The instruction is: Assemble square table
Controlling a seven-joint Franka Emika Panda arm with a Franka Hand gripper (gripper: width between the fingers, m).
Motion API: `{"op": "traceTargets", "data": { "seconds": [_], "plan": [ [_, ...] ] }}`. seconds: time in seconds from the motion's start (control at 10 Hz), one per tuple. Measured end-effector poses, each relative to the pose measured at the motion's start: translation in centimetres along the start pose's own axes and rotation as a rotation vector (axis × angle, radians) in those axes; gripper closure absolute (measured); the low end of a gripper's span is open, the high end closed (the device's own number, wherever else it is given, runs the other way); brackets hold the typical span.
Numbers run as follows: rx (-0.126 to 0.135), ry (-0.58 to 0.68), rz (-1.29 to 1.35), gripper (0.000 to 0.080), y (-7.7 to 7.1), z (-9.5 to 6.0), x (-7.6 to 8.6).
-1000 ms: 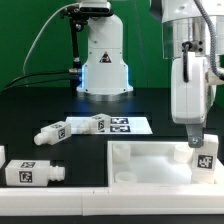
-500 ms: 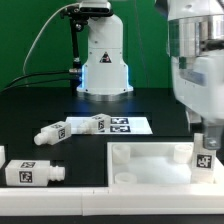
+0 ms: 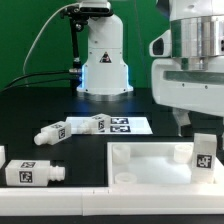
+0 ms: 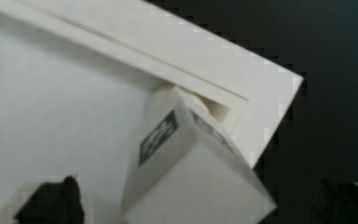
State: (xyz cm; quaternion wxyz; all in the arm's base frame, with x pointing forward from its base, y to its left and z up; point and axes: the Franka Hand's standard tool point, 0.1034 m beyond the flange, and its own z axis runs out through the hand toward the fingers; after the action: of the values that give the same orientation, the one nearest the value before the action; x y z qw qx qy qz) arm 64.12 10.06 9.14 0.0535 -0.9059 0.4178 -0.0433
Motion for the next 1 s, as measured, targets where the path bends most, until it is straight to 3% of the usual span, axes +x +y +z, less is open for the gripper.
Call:
{"op": "traceTargets", "data": {
  "seconds": [0.2,0.4,0.5,1.0],
  "plan": [
    [-0.009,0.003,-0.211,0.0151,0.2,-0.6,0.6],
    [0.005,0.017,-0.366,0.0151,1.9,-1.5,3.4],
    [0.0,0.02,-0.358,0.0151,2.3,-1.5,4.0],
    [-0.001,0.019,-0.36,0.0151,2.3,-1.4,3.8]
  ]
}}
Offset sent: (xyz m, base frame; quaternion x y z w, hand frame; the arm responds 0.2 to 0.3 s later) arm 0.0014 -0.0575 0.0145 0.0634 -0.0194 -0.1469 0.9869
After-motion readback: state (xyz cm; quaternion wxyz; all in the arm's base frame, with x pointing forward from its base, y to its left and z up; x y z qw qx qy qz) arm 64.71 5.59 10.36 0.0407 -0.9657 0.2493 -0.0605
